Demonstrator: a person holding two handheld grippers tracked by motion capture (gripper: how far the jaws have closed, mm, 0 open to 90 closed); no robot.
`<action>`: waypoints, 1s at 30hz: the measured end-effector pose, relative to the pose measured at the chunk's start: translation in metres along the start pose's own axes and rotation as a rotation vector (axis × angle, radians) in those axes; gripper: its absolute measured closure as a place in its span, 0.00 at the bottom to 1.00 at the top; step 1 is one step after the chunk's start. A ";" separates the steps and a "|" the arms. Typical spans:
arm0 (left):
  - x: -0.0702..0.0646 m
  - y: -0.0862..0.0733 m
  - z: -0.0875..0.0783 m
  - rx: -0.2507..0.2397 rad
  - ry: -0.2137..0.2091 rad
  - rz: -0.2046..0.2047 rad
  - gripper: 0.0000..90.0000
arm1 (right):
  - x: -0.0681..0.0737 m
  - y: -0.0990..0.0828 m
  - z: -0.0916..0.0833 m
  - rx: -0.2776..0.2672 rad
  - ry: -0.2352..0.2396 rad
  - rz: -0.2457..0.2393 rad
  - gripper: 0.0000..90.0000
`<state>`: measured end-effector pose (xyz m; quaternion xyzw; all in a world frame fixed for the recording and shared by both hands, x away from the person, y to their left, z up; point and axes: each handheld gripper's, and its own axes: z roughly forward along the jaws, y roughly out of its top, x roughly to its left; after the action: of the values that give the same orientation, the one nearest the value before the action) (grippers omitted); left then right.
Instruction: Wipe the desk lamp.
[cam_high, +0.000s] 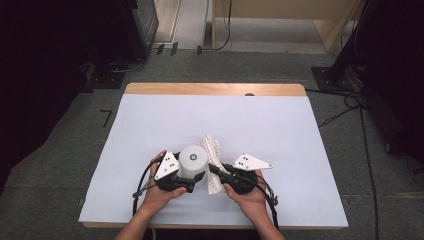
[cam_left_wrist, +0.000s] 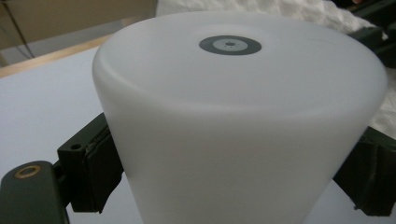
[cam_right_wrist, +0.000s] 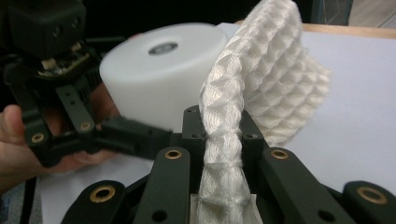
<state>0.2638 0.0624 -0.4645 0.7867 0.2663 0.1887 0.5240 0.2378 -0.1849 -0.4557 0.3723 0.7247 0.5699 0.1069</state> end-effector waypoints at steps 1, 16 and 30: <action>0.002 0.000 0.000 -0.007 0.026 0.001 0.10 | -0.001 -0.001 0.001 0.003 -0.004 -0.002 0.88; 0.008 -0.008 0.000 0.022 0.062 -0.009 0.09 | -0.013 -0.010 0.004 0.024 -0.033 0.015 0.88; -0.017 -0.005 0.005 0.056 0.276 -0.130 0.04 | -0.019 -0.020 0.011 0.074 -0.053 0.023 0.87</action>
<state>0.2522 0.0496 -0.4715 0.7486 0.3914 0.2532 0.4715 0.2485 -0.1909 -0.4827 0.3994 0.7378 0.5339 0.1055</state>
